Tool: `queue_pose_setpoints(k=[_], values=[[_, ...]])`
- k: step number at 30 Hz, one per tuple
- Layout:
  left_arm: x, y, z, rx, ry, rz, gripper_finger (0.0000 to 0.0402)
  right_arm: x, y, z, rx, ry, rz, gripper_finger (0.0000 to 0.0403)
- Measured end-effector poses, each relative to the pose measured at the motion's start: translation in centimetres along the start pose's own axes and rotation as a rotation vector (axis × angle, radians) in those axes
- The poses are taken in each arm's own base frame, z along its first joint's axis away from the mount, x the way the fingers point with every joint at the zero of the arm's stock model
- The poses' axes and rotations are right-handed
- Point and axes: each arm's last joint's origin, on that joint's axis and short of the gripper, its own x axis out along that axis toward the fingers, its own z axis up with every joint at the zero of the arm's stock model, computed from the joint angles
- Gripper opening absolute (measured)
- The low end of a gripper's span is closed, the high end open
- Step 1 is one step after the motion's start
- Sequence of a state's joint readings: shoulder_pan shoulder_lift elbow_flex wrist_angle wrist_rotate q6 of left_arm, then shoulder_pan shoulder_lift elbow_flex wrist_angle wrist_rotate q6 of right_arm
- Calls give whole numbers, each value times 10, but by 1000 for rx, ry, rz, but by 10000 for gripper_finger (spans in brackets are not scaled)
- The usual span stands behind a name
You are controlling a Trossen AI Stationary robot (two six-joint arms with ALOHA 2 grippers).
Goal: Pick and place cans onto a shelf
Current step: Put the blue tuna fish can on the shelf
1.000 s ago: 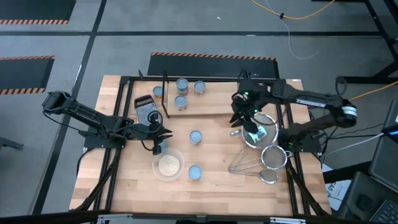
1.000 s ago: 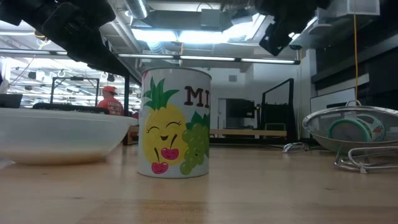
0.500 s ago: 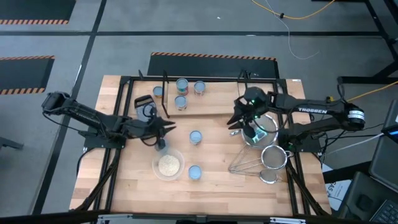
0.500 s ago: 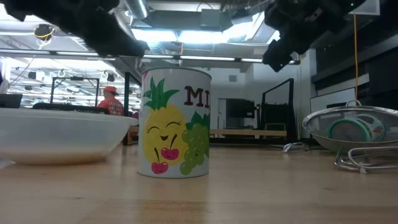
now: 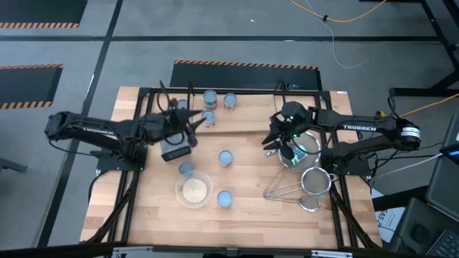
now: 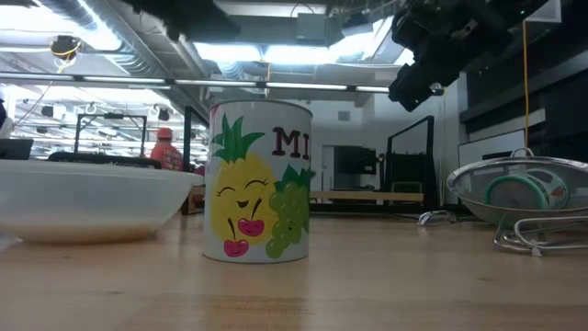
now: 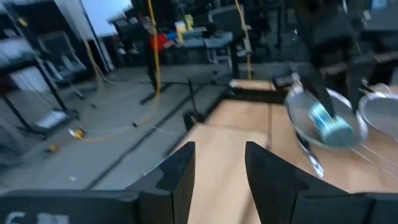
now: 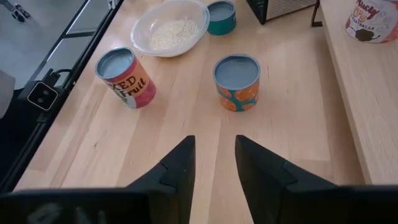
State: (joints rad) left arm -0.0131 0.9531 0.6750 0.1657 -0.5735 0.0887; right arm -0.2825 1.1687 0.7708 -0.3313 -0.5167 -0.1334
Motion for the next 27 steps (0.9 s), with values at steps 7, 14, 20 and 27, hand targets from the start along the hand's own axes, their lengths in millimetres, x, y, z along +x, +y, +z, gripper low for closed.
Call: queue_pose_setpoints(k=[7,14,20,27], values=[[0,22,48,69,-15,74,132,0,0,0,-1,0,0,118],[-8,48,77,84,108,140,131,0,0,0,-3,1,0,118],[-13,53,73,54,219,134,131,0,0,0,-5,1,0,118],[-16,52,60,33,346,126,131,0,0,0,-4,1,0,118]])
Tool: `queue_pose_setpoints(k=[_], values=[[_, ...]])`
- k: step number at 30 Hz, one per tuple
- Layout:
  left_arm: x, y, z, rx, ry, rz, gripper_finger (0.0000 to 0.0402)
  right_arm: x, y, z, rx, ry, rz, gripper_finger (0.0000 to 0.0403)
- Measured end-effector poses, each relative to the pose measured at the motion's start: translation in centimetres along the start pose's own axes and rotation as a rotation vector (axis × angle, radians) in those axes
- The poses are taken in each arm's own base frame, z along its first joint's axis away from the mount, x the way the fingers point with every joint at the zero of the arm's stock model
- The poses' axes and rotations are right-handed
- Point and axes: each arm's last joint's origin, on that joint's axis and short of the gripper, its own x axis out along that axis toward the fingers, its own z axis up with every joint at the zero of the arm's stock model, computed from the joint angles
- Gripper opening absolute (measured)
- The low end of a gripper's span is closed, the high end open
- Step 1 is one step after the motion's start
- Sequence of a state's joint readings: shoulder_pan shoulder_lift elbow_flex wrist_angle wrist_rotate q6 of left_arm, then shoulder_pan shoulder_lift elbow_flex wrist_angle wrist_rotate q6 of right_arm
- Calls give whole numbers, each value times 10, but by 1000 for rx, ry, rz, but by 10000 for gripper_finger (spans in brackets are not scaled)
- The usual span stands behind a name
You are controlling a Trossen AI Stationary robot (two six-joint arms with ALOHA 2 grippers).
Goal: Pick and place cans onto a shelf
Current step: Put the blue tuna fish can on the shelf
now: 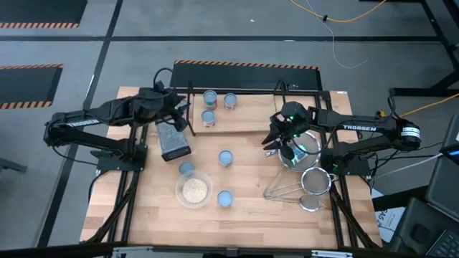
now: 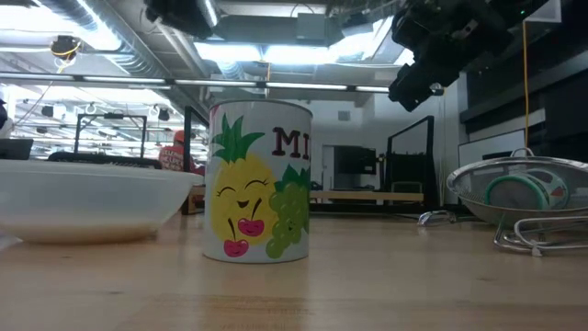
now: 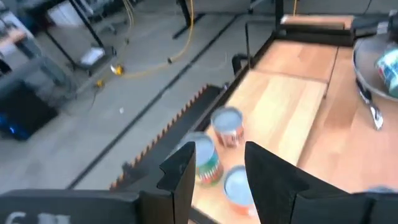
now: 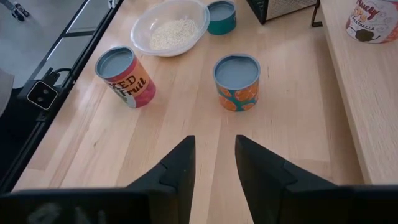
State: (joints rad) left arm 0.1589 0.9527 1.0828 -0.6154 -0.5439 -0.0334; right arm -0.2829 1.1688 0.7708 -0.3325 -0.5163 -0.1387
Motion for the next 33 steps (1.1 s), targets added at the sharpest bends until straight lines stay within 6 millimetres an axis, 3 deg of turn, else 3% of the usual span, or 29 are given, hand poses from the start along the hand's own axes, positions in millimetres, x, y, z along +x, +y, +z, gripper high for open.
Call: queue_pose_setpoints(k=[5,10,20,26,33], values=[[-1,-7,-7,-97,94,-254,131,0,0,0,0,0,0,118],[-4,-25,-18,-288,318,-547,131,0,0,0,0,0,0,118],[-16,-73,-54,-363,802,-475,131,0,0,0,4,1,0,118],[-22,-110,-70,-196,868,-469,131,0,0,0,5,2,0,118],[-25,-150,-92,235,869,-576,131,0,0,0,5,3,0,118]])
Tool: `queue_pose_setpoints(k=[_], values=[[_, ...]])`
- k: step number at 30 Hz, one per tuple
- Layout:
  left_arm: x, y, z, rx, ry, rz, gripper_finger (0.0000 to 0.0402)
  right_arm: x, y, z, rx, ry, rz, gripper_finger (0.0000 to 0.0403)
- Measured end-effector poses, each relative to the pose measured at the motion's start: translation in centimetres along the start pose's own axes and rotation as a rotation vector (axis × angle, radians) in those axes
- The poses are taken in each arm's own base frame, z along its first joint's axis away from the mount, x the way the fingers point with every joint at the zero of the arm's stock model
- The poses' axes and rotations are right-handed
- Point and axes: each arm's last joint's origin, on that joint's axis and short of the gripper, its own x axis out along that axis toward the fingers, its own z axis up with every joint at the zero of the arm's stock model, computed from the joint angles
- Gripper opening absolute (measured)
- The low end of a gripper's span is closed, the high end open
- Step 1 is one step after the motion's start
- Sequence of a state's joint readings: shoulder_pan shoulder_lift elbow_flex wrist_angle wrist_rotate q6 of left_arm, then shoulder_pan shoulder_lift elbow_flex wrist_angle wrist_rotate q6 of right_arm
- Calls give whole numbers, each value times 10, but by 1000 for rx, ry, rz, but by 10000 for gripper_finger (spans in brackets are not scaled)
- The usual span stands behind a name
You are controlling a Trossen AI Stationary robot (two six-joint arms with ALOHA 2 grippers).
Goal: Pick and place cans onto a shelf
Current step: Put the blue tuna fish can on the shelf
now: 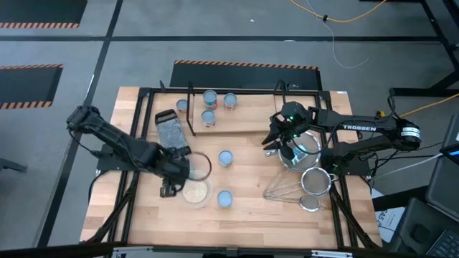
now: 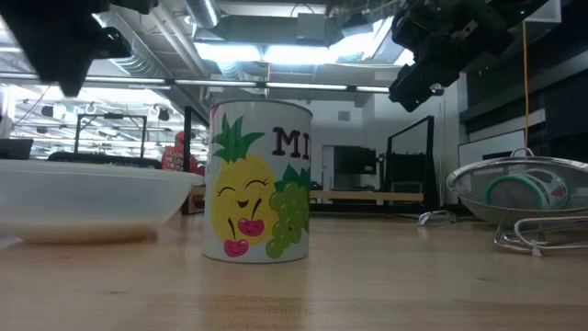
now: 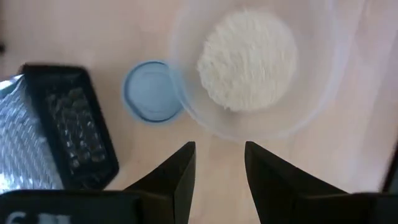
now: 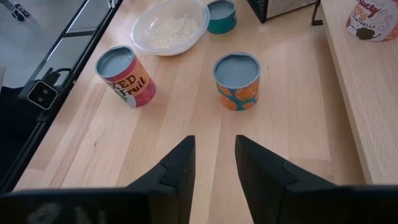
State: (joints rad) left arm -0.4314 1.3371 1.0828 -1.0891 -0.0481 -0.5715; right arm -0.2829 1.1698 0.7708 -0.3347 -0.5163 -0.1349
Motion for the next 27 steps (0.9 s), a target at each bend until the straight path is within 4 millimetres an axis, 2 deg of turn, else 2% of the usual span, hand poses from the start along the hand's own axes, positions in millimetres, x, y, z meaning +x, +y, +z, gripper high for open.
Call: queue_pose_setpoints(k=[4,13,20,27], values=[[18,-11,1,187,54,50,131,0,0,0,-1,0,0,118],[46,-15,8,397,129,202,131,0,0,0,-1,-1,0,118],[55,-7,8,468,197,256,131,0,0,0,-1,-1,0,118],[70,8,1,465,248,271,131,0,0,0,-1,-1,0,118]])
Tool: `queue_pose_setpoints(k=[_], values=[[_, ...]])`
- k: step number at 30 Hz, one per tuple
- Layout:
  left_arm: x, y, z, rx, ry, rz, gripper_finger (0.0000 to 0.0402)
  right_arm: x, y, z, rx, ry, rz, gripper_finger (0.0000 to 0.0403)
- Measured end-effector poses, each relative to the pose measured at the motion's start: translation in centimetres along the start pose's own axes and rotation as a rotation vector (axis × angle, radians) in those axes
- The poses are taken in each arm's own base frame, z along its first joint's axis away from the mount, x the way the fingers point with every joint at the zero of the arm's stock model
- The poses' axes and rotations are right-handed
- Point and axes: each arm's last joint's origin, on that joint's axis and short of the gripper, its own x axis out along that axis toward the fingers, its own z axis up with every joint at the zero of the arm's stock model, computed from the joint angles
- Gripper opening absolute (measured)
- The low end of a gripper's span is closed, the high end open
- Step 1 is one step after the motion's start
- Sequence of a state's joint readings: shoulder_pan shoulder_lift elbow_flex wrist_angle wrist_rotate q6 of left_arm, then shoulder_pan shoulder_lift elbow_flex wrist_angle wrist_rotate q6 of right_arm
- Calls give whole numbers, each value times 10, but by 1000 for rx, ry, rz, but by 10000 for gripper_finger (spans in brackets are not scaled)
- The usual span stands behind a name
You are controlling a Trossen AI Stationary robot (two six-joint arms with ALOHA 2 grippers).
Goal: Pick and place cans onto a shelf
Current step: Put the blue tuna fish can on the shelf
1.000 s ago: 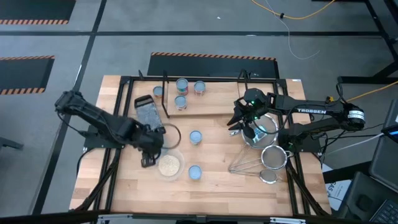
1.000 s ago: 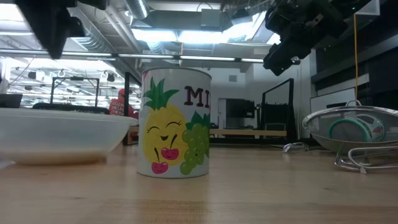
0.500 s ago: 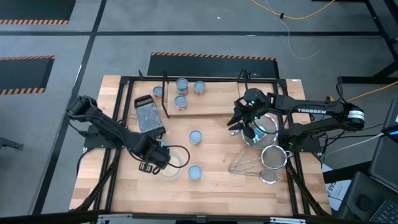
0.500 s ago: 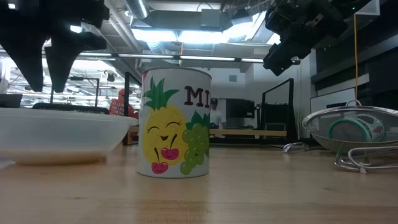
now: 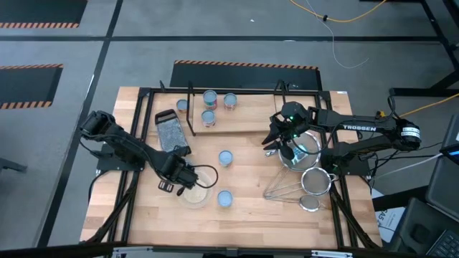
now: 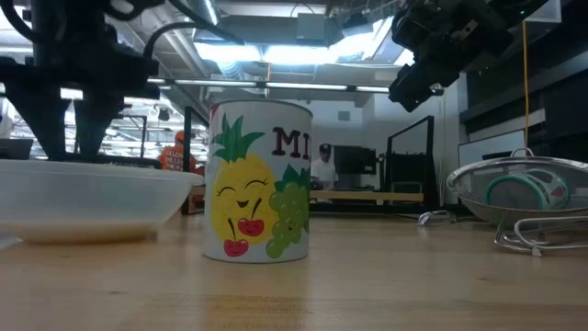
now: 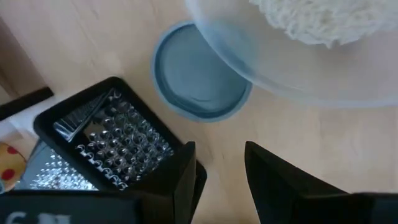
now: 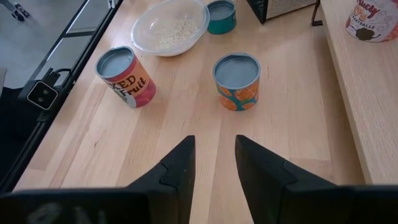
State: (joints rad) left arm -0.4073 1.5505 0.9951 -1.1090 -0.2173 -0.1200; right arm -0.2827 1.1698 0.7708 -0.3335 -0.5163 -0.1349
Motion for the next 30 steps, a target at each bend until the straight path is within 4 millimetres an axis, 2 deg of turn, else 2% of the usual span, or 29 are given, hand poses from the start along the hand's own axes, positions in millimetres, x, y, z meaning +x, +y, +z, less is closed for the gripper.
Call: queue_pose_setpoints(k=[24,30], values=[[31,-5,3,30,-125,-62,131,0,0,0,0,0,0,118],[31,-5,3,29,-126,-62,109,0,0,0,-1,0,0,118]])
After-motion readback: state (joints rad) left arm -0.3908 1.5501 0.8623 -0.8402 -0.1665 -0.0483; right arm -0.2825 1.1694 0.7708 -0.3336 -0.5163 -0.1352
